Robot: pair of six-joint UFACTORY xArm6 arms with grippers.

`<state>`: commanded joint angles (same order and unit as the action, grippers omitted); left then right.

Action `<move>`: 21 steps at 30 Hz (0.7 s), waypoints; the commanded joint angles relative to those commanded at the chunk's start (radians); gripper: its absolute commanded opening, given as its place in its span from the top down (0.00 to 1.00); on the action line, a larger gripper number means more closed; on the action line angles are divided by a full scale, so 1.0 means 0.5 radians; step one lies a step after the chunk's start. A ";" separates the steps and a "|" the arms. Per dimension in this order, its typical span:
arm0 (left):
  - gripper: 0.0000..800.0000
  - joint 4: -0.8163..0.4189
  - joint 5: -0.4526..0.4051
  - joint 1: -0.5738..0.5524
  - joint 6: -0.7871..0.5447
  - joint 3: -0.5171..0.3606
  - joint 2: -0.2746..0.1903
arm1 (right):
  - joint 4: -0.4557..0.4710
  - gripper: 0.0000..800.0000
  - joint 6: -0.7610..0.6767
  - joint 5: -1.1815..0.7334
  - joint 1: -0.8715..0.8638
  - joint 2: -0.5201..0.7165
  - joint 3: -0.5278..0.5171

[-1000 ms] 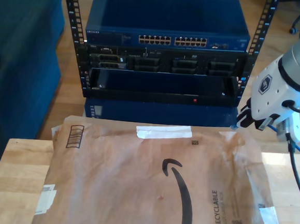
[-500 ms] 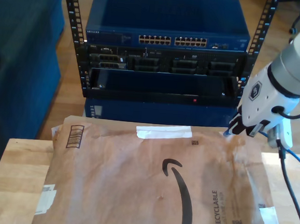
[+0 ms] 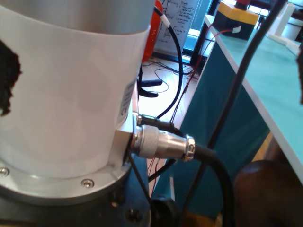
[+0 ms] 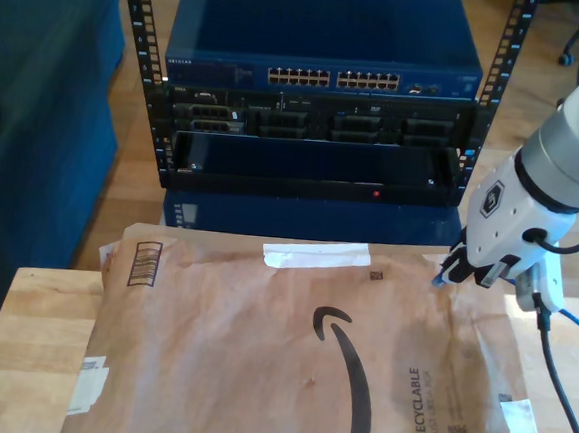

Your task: Grab the cable and plug it in

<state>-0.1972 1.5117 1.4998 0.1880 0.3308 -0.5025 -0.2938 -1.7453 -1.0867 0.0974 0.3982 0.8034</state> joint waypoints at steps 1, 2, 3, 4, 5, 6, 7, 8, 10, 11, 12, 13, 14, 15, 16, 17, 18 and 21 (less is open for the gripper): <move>0.00 0.000 -0.064 0.037 -0.015 -0.012 -0.012 | -0.003 1.00 -0.003 0.000 0.000 0.000 -0.003; 0.00 0.003 -0.135 0.083 -0.031 -0.034 -0.031 | -0.003 1.00 -0.003 0.000 0.000 0.000 -0.006; 0.00 0.000 -0.199 0.132 -0.043 -0.077 -0.055 | -0.003 1.00 -0.003 0.003 0.000 0.000 -0.012; 0.00 -0.003 -0.264 0.169 -0.055 -0.129 -0.089 | -0.006 1.00 -0.003 0.003 0.000 0.000 -0.018; 0.00 -0.003 -0.328 0.193 -0.083 -0.166 -0.114 | -0.006 1.00 -0.006 0.006 0.000 0.000 -0.025; 0.00 0.009 -0.381 0.212 -0.114 -0.193 -0.126 | -0.009 1.00 -0.006 0.006 0.000 0.003 -0.025; 0.00 0.012 -0.427 0.242 -0.123 -0.212 -0.132 | -0.009 1.00 -0.003 0.006 0.000 0.003 -0.025; 0.00 0.009 -0.482 0.282 -0.126 -0.242 -0.132 | -0.006 1.00 0.000 0.009 0.000 0.003 -0.028; 0.00 0.012 -0.629 0.341 -0.123 -0.310 -0.135 | -0.006 1.00 0.009 0.037 0.000 0.021 -0.025; 0.00 0.012 -0.694 0.362 -0.117 -0.341 -0.135 | -0.009 1.00 0.012 0.064 0.000 0.028 -0.025; 0.00 0.012 -0.746 0.384 -0.117 -0.381 -0.135 | -0.012 1.00 0.012 0.092 0.000 0.034 -0.025; 0.00 0.012 -0.783 0.393 -0.123 -0.399 -0.135 | -0.012 1.00 0.012 0.117 0.006 0.034 -0.025; 0.00 0.012 -0.795 0.396 -0.126 -0.402 -0.135 | -0.012 1.00 0.012 0.157 0.018 0.034 -0.028; 0.00 0.012 -0.798 0.399 -0.129 -0.402 -0.135 | -0.012 1.00 0.012 0.209 0.031 0.034 -0.031; 0.00 0.012 -0.801 0.399 -0.138 -0.405 -0.135 | -0.012 1.00 0.012 0.276 0.040 0.031 -0.049; 0.00 0.012 -0.807 0.408 -0.147 -0.402 -0.132 | -0.012 1.00 0.012 0.362 0.055 0.034 -0.068; 0.00 0.012 -0.816 0.411 -0.157 -0.411 -0.132 | -0.009 1.00 0.015 0.451 0.083 0.034 -0.080; 0.00 0.064 -0.936 0.411 -0.196 -0.482 -0.117 | 0.003 1.00 0.015 0.592 0.153 0.037 -0.114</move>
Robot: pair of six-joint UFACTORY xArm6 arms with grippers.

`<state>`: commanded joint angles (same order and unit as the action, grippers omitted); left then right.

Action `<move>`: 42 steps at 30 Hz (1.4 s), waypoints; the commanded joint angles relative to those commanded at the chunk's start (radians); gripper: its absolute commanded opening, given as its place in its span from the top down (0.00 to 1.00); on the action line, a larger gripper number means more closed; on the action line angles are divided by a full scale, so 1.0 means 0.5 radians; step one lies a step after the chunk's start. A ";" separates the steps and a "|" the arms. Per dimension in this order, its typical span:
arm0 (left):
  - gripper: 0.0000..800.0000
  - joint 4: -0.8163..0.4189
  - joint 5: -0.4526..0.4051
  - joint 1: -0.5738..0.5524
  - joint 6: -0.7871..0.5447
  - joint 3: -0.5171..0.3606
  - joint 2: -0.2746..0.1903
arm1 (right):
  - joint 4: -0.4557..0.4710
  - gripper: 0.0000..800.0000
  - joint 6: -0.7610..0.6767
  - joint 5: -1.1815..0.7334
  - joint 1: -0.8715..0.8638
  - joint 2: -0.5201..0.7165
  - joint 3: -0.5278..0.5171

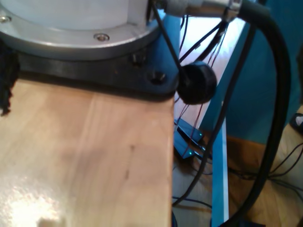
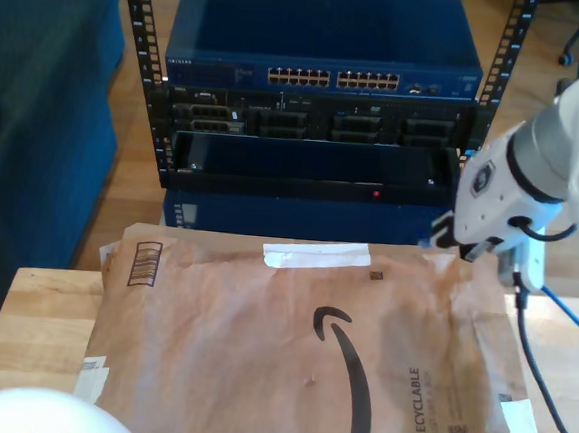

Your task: Grab the cable and plug it in

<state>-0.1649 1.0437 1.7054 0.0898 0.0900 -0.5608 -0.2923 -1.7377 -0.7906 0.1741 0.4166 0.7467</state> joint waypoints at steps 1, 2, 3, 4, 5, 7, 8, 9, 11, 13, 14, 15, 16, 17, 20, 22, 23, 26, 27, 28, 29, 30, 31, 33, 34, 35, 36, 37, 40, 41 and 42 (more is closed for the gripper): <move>0.00 0.034 -0.061 0.000 -0.028 -0.025 0.018 | 0.000 1.00 0.003 0.028 0.000 0.000 -0.028; 0.00 0.068 -0.092 0.000 -0.061 -0.031 0.034 | 0.003 1.00 0.003 0.086 0.000 0.000 -0.080; 0.00 0.098 -0.092 0.000 -0.074 -0.028 0.040 | 0.003 1.00 0.009 0.169 0.006 0.003 -0.129; 0.00 0.123 -0.089 0.000 -0.077 -0.028 0.043 | 0.018 1.00 0.025 0.258 0.006 0.000 -0.172; 0.00 0.126 -0.086 0.000 -0.077 -0.028 0.043 | 0.043 1.00 0.028 0.338 0.009 0.000 -0.215; 0.00 0.126 -0.086 0.000 -0.077 -0.028 0.043 | 0.092 1.00 0.031 0.485 0.012 0.003 -0.252; 0.00 0.126 -0.086 0.000 -0.077 -0.028 0.043 | 0.114 1.00 0.028 0.534 0.037 0.003 -0.249; 0.00 0.126 -0.086 0.000 -0.077 -0.028 0.043 | 0.126 1.00 0.031 0.568 0.074 0.003 -0.239; 0.00 0.126 -0.086 0.000 -0.077 -0.028 0.043 | 0.190 1.00 0.025 0.583 0.129 0.006 -0.218; 0.00 0.126 -0.086 0.000 -0.077 -0.028 0.043 | 0.252 1.00 0.018 0.632 0.178 0.018 -0.230; 0.00 0.126 -0.086 0.000 -0.077 -0.028 0.043 | 0.282 1.00 0.018 0.681 0.236 0.037 -0.233; 0.00 0.126 -0.086 0.000 -0.077 -0.028 0.043 | 0.301 1.00 0.015 0.736 0.282 0.043 -0.236; 0.00 0.126 -0.086 0.000 -0.077 -0.028 0.043 | 0.304 1.00 0.012 0.807 0.295 0.040 -0.239; 0.00 0.126 -0.086 0.000 -0.077 -0.028 0.043 | 0.304 1.00 0.012 0.896 0.298 0.034 -0.239; 0.00 0.126 -0.086 0.000 -0.077 -0.028 0.043 | 0.304 1.00 0.015 1.166 0.307 -0.043 -0.255; 0.00 0.126 -0.086 0.000 -0.077 -0.028 0.043 | 0.304 1.00 0.015 1.402 0.307 -0.092 -0.264; 0.00 0.126 -0.086 0.000 -0.077 -0.028 0.043 | 0.304 1.00 0.025 1.507 0.307 -0.123 -0.264; 0.00 0.126 -0.086 0.000 -0.077 -0.028 0.043 | 0.304 1.00 0.018 1.648 0.304 -0.147 -0.288; 0.00 0.126 -0.086 0.000 -0.077 -0.028 0.043 | 0.301 1.00 0.015 1.669 0.304 -0.150 -0.322; 0.00 0.126 -0.086 0.000 -0.077 -0.028 0.043 | 0.298 1.00 0.015 1.715 0.304 -0.150 -0.347; 0.00 0.126 -0.086 0.000 -0.077 -0.028 0.043 | 0.301 1.00 0.018 1.780 0.304 -0.153 -0.368; 0.00 0.126 -0.086 0.000 -0.077 -0.028 0.043 | 0.301 1.00 0.021 1.838 0.304 -0.160 -0.387; 0.00 0.126 -0.086 0.000 -0.077 -0.028 0.043 | 0.301 1.00 0.021 1.878 0.304 -0.175 -0.408; 0.00 0.126 -0.086 0.000 -0.077 -0.028 0.043 | 0.301 1.00 0.018 1.930 0.301 -0.199 -0.427; 0.00 0.126 -0.086 0.000 -0.077 -0.028 0.043 | 0.301 1.00 0.021 1.973 0.295 -0.212 -0.436; 0.00 0.126 -0.086 0.000 -0.077 -0.028 0.043 | 0.307 1.00 0.028 2.028 0.295 -0.224 -0.448; 0.00 0.126 -0.086 0.000 -0.077 -0.028 0.043 | 0.304 1.00 0.028 2.084 0.295 -0.224 -0.485; 0.00 0.126 -0.086 0.000 -0.077 -0.028 0.043 | 0.307 1.00 0.031 2.148 0.298 -0.221 -0.525; 0.00 0.126 -0.086 0.000 -0.077 -0.028 0.043 | 0.313 1.00 0.058 2.320 0.307 -0.218 -0.586; 0.00 0.126 -0.086 0.000 -0.077 -0.028 0.043 | 0.328 1.00 0.098 2.329 0.322 -0.218 -0.611; 0.00 0.126 -0.086 0.000 -0.077 -0.028 0.043 | 0.338 1.00 0.135 2.329 0.325 -0.215 -0.608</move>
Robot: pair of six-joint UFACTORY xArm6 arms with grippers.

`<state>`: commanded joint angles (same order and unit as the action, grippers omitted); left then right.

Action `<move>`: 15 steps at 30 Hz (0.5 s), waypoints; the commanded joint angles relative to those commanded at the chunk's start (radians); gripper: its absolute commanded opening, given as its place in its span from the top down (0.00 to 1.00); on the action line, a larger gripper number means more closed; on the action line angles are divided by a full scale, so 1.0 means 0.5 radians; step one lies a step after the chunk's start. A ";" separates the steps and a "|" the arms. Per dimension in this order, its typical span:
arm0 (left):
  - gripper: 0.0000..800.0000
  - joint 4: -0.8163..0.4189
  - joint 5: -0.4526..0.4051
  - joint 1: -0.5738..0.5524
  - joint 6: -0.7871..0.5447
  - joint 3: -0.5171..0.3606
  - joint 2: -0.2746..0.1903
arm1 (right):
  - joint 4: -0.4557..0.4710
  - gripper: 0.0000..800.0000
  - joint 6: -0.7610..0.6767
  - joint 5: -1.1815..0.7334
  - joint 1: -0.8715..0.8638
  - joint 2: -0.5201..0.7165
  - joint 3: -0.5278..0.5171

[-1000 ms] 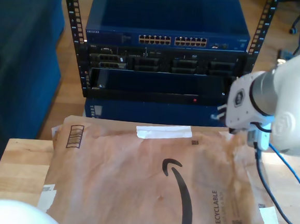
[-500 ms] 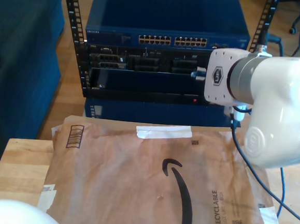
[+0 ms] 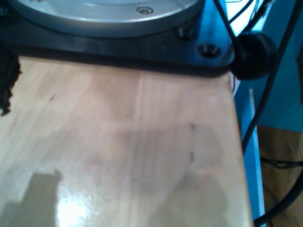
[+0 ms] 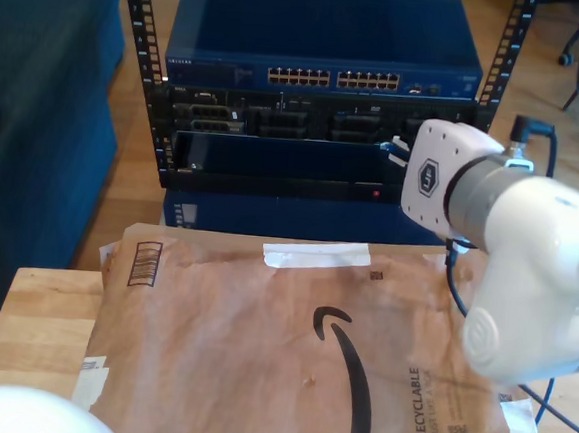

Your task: Grab the cable and plug it in

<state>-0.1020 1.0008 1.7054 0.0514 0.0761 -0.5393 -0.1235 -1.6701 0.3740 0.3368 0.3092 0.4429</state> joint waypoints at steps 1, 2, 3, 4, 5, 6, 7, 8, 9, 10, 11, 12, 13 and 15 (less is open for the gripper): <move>0.00 0.000 0.000 0.000 0.000 0.000 0.000 | 0.003 1.00 0.025 -0.003 -0.003 0.009 -0.006; 0.00 0.000 0.000 0.000 0.000 0.000 0.000 | 0.009 1.00 0.046 -0.006 0.000 0.034 -0.021; 0.00 0.000 0.000 0.000 0.000 0.000 0.000 | 0.021 1.00 0.074 -0.009 0.003 0.058 -0.018; 0.00 0.000 0.000 0.000 0.000 0.000 0.000 | 0.028 1.00 0.089 -0.012 0.003 0.058 -0.009; 0.00 0.000 0.000 0.000 0.000 0.000 0.000 | 0.031 1.00 0.092 -0.012 0.006 0.052 0.000; 0.00 0.000 0.000 0.000 0.000 0.000 0.000 | 0.034 1.00 0.095 -0.012 0.003 0.043 0.000; 0.00 0.000 0.000 0.000 0.000 0.000 0.000 | 0.040 1.00 0.098 -0.012 0.003 0.043 -0.006; 0.00 0.000 0.000 0.000 0.000 0.000 0.000 | 0.046 1.00 0.104 -0.009 0.003 0.043 0.000; 0.00 0.000 0.000 0.000 0.000 0.000 0.000 | 0.049 1.00 0.104 -0.012 0.000 0.043 -0.003; 0.00 0.000 0.000 0.000 0.000 0.000 0.000 | 0.046 1.00 0.104 -0.012 0.003 0.055 -0.021; 0.00 0.000 0.000 0.000 0.000 0.000 0.000 | 0.049 1.00 0.104 -0.012 0.003 0.074 -0.052; 0.00 0.000 0.000 0.000 0.000 0.000 0.000 | 0.049 1.00 0.104 -0.009 0.006 0.098 -0.086; 0.00 0.000 0.000 0.000 0.000 0.000 0.000 | 0.049 1.00 0.104 -0.009 0.006 0.107 -0.092; 0.00 0.000 0.000 0.000 0.000 0.000 0.000 | 0.046 1.00 0.101 -0.015 0.000 0.098 -0.092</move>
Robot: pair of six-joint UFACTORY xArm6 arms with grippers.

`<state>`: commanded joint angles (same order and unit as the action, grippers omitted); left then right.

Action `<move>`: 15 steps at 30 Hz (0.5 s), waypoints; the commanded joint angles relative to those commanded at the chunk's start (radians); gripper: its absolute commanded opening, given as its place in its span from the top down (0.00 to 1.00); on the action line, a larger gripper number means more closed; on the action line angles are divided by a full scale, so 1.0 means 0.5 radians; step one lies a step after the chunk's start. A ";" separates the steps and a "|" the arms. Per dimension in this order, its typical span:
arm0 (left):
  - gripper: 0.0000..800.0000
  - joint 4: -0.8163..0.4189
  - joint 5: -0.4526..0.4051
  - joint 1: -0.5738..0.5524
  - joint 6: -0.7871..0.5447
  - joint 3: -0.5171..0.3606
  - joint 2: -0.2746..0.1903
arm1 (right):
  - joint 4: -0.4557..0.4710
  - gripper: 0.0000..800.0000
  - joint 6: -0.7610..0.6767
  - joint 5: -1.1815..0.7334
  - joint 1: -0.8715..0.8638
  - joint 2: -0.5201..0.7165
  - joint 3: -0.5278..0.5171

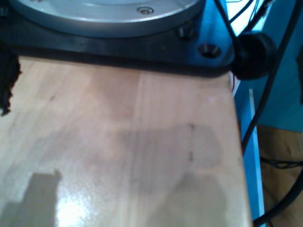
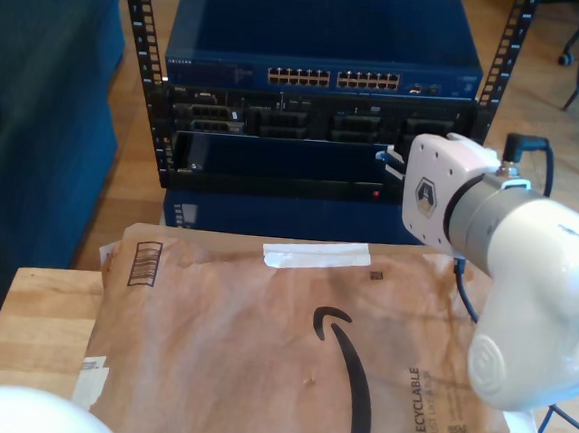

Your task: Grab the cable and plug it in

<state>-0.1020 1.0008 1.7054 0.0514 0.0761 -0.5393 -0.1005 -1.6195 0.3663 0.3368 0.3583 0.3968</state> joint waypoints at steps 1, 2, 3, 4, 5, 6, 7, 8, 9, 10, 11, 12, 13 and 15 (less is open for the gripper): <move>0.00 0.000 0.000 0.000 0.000 0.000 0.000 | 0.003 1.00 0.000 -0.009 -0.006 0.000 -0.009; 0.00 0.000 0.000 0.000 0.000 0.000 0.000 | 0.006 1.00 0.003 -0.025 -0.006 0.003 -0.018; 0.00 0.003 0.000 0.000 0.000 0.000 0.000 | 0.009 1.00 0.003 -0.025 -0.006 0.009 -0.021; 0.00 0.000 0.000 0.000 0.000 0.000 0.000 | 0.009 1.00 0.003 -0.021 -0.006 0.009 -0.025; 0.00 0.000 0.000 0.000 0.000 0.000 0.000 | 0.006 1.00 0.003 -0.006 -0.003 0.009 -0.040; 0.00 0.003 0.000 0.000 0.000 0.000 0.000 | 0.003 1.00 0.003 0.015 -0.003 0.009 -0.040; 0.00 0.000 0.000 0.000 0.000 0.000 0.000 | 0.000 1.00 0.000 0.043 -0.003 0.003 -0.031; 0.00 0.000 0.000 0.000 0.000 0.000 0.000 | -0.003 1.00 0.000 0.095 0.000 -0.003 -0.025; 0.00 0.000 0.000 0.000 0.000 0.000 0.000 | -0.003 1.00 0.000 0.166 0.003 -0.015 -0.012; 0.00 0.000 0.000 0.000 0.000 0.000 0.000 | -0.006 1.00 0.003 0.252 0.000 -0.055 0.006; 0.00 0.000 0.000 0.000 0.000 0.000 0.000 | -0.006 1.00 0.003 0.331 0.003 -0.092 0.012; 0.00 0.003 0.000 0.000 0.000 0.000 0.000 | -0.006 1.00 0.003 0.402 0.003 -0.117 0.015; 0.00 0.000 0.000 0.000 0.000 0.000 0.000 | -0.006 1.00 0.000 0.457 0.003 -0.138 0.009; 0.00 0.000 0.000 0.000 0.000 0.000 0.000 | -0.006 1.00 0.003 0.608 0.003 -0.224 0.025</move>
<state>-0.1020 1.0008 1.7054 0.0514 0.0761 -0.5393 -0.1036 -1.6180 0.6701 0.3383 0.2463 0.4091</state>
